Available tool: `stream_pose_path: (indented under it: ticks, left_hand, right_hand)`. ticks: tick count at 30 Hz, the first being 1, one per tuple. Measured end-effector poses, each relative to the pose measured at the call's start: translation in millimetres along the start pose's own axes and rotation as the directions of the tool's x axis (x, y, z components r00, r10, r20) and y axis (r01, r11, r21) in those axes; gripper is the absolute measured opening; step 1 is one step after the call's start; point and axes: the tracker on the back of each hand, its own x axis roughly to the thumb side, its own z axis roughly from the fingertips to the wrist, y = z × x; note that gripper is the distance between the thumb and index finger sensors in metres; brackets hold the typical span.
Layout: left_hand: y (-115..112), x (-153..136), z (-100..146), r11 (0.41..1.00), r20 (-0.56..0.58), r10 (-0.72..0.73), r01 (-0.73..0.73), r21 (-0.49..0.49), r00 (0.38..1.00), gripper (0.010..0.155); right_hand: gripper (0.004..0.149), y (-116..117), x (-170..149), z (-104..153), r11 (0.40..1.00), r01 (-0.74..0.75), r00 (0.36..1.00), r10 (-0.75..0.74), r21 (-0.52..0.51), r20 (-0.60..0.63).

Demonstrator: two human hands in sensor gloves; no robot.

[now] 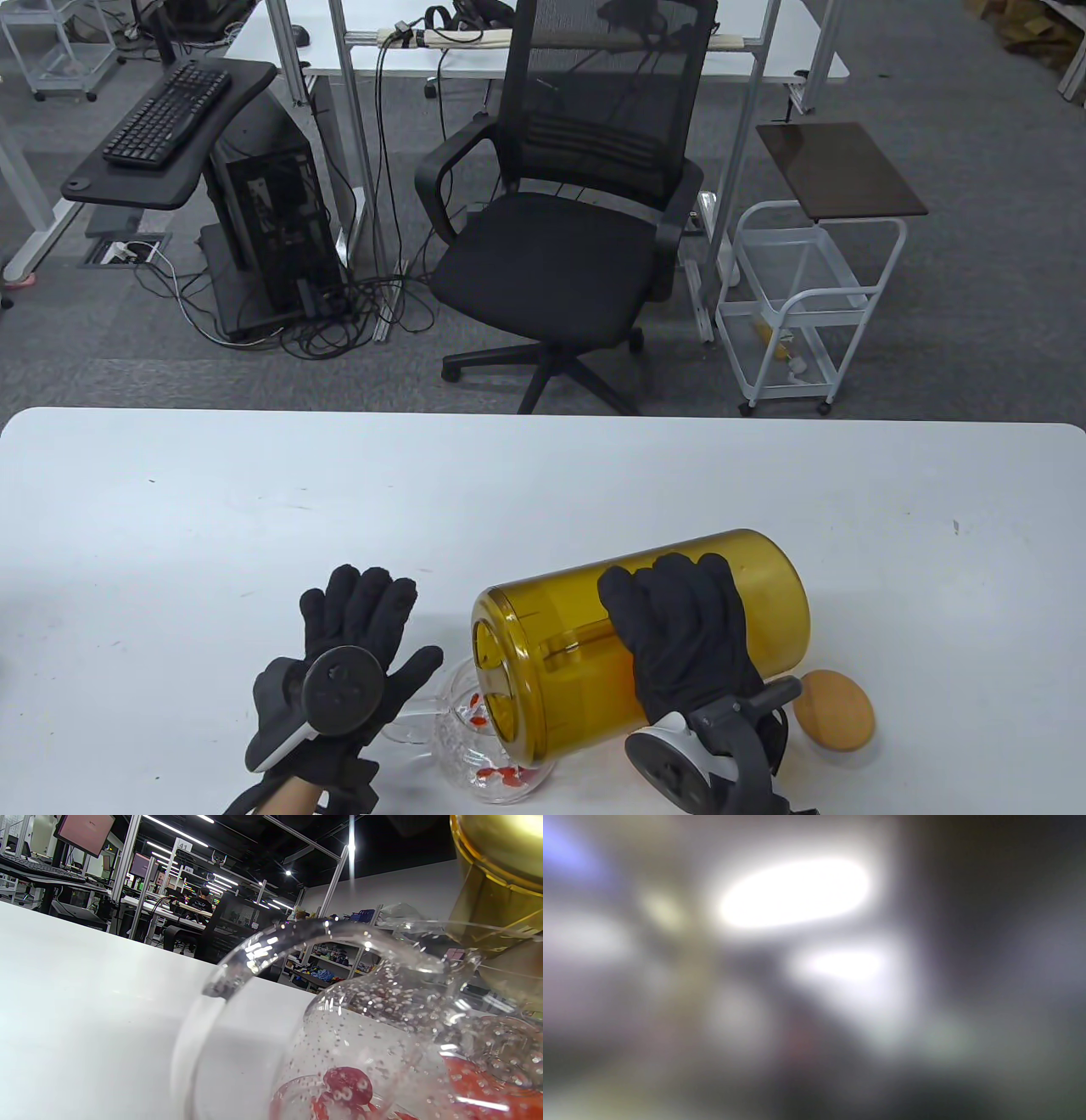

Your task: Make wolfberry and red date tea

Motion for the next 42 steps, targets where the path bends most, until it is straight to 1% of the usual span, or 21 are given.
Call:
stream_pose_path:
  ticks: [42]
  left_hand:
    - [1.1,2.6,0.2,1.0,0.007,-0.001,0.001,0.006,1.0,0.079]
  right_hand:
    - [0.051,-2.5,6.4,3.0,0.999,-0.043,0.999,0.043,-0.018,0.025]
